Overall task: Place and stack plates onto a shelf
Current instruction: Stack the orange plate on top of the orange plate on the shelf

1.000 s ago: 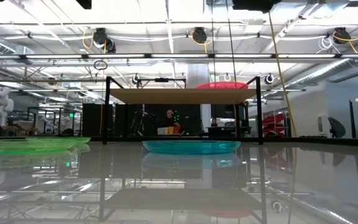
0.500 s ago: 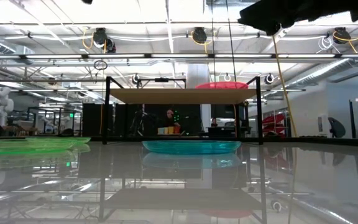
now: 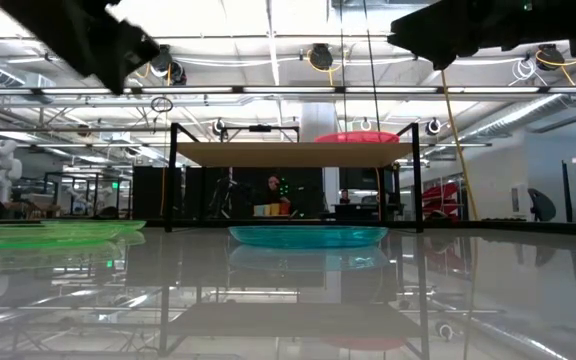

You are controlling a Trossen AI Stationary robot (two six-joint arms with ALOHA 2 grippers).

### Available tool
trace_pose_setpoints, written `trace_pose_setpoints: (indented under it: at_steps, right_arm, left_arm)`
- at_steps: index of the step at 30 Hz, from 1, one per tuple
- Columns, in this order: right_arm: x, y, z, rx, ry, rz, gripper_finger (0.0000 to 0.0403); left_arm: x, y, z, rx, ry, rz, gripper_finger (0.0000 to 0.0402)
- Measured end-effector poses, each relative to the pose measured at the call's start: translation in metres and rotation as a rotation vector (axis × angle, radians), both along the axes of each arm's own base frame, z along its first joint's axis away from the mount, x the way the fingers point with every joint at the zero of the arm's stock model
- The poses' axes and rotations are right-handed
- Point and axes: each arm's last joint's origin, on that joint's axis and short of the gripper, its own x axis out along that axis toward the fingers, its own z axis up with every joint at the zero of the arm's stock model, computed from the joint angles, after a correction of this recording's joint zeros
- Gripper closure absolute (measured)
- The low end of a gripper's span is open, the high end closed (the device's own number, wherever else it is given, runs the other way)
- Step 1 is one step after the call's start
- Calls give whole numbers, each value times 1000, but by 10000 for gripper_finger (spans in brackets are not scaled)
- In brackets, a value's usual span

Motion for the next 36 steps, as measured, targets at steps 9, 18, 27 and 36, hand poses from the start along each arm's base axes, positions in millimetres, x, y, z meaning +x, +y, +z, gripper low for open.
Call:
trace_pose_setpoints:
  at_steps: [9,18,27,36]
  right_arm:
    - [0,0,0,24,0,0,236]
    - [0,0,-1,25,4,1,236]
    - [0,0,-1,23,8,1,236]
    - [0,0,-1,25,7,1,236]
  left_arm:
    - [1,-4,-6,-54,60,-13,236]
    - [-14,-3,-37,-109,206,-5,236]
    - [-28,-5,-77,-179,232,6,236]
    - [-35,-10,-95,-212,181,-9,236]
